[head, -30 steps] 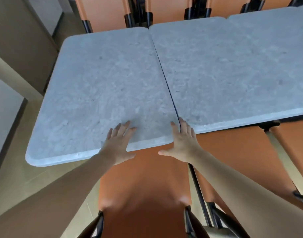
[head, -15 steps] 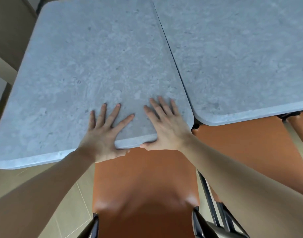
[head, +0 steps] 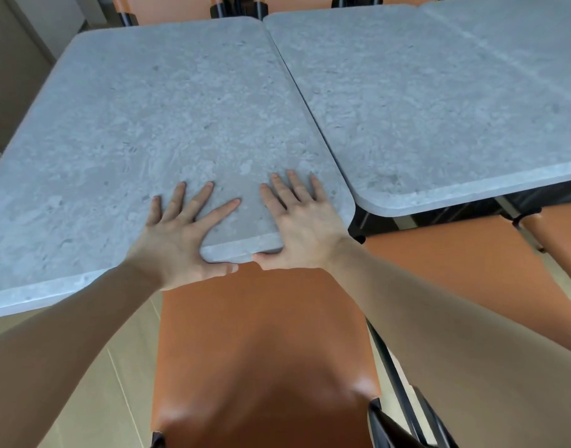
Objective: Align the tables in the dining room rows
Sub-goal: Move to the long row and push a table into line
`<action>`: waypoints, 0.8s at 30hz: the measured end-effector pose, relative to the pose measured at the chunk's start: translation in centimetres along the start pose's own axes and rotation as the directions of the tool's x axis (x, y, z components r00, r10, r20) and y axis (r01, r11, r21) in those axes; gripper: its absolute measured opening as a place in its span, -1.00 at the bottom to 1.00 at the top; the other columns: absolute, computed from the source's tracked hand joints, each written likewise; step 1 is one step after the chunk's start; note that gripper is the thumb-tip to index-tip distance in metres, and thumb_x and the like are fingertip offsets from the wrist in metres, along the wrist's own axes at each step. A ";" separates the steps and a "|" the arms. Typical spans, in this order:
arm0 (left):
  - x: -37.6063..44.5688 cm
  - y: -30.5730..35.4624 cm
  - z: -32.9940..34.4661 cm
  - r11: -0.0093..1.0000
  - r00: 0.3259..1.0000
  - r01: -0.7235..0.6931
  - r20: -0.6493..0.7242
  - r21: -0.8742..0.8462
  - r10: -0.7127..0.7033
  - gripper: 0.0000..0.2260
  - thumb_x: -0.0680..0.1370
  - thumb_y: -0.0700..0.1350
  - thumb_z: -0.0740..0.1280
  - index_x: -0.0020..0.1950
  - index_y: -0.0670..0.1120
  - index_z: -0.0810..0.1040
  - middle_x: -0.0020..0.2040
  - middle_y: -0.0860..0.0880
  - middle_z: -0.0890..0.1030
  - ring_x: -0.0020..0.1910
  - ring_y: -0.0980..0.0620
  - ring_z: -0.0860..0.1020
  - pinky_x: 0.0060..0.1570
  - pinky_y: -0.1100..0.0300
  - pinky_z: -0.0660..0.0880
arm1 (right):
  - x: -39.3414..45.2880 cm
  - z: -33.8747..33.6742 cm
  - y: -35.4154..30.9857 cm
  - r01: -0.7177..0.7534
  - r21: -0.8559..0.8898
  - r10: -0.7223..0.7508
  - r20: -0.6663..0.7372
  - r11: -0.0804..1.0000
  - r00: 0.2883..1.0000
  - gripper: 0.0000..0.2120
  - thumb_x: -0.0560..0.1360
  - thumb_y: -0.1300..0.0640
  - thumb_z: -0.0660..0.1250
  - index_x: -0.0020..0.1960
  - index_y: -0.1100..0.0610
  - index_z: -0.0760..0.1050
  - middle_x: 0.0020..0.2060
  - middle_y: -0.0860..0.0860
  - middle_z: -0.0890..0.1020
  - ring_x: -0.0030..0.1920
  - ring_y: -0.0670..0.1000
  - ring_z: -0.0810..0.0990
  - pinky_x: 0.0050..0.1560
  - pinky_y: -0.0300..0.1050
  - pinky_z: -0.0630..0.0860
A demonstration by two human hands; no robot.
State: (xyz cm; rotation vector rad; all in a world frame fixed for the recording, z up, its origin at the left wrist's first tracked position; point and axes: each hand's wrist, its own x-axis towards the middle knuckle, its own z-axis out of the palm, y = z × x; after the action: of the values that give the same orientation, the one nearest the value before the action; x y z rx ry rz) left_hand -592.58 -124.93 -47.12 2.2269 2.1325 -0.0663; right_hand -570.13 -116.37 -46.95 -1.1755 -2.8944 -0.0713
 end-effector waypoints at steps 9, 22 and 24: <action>0.1 0.1 -0.3 1.000 0.999 0.010 0.053 -0.005 -0.010 -0.09 0.23 0.63 0.07 0.42 0.54 -0.39 0.63 0.15 -0.29 0.61 -0.05 -0.32 0.57 -0.18 -0.25 | 0.0 0.2 0.2 -0.005 0.039 0.006 -0.017 0.999 1.000 0.11 0.33 -0.54 0.15 0.64 0.12 0.02 0.63 0.11 0.10 0.63 0.19 -0.03 0.57 0.33 -0.07; 0.2 -0.2 -0.4 0.999 0.998 -0.008 0.065 -0.040 0.011 -0.05 0.09 0.74 -0.10 0.41 0.57 -0.36 0.63 0.17 -0.28 0.61 -0.03 -0.32 0.57 -0.18 -0.25 | 0.3 0.0 0.6 0.011 0.042 -0.013 0.024 0.999 1.000 0.10 0.38 -0.54 0.19 0.65 0.11 -0.03 0.64 0.11 0.04 0.64 0.18 -0.08 0.58 0.31 -0.13; 0.5 0.0 -0.4 0.999 0.998 -0.005 0.059 -0.049 0.008 -0.03 0.04 0.76 -0.15 0.41 0.58 -0.35 0.64 0.16 -0.26 0.62 -0.03 -0.30 0.57 -0.18 -0.25 | 0.3 0.0 0.9 0.010 0.050 -0.011 0.022 0.999 1.000 0.09 0.38 -0.54 0.21 0.65 0.10 -0.02 0.64 0.11 0.05 0.64 0.18 -0.07 0.58 0.30 -0.14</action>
State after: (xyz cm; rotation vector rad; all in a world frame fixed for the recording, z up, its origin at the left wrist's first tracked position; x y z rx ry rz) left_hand -592.60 -124.41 -46.76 2.1767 2.0737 -0.0782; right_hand -569.77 -115.52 -46.87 -1.1609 -2.9035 0.0138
